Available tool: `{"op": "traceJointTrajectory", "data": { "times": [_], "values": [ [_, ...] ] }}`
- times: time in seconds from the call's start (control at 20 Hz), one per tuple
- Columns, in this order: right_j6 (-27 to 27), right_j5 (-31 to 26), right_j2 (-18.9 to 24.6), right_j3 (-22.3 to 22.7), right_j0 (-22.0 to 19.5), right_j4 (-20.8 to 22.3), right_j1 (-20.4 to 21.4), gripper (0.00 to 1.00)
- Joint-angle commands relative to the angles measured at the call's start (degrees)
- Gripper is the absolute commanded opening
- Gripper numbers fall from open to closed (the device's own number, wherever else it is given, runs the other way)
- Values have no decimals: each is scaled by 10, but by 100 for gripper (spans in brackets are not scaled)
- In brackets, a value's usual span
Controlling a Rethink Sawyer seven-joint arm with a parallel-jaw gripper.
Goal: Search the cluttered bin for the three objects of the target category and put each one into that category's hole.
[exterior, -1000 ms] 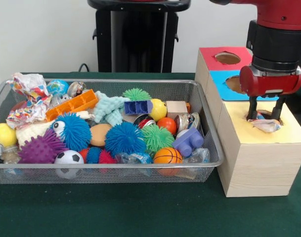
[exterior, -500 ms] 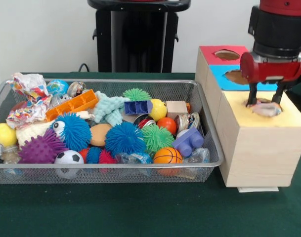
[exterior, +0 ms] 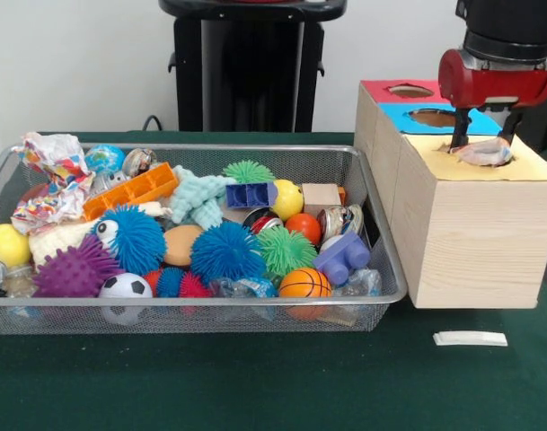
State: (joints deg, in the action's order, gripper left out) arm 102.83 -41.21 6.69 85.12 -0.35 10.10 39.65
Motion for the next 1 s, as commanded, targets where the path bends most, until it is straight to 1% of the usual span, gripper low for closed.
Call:
{"op": "traceJointTrajectory", "data": {
  "times": [0.05,0.3,0.4,0.8,0.9,0.95,1.0],
  "values": [
    [18,-60,1,74,-24,0,31,100],
    [19,-49,2,65,-24,4,17,100],
    [19,-58,3,47,-23,4,9,100],
    [15,-66,4,30,-23,7,2,100],
    [11,-59,6,29,-25,9,1,100],
    [11,-51,6,32,-25,11,3,0],
    [13,-48,6,32,-24,12,3,0]
  ]
}}
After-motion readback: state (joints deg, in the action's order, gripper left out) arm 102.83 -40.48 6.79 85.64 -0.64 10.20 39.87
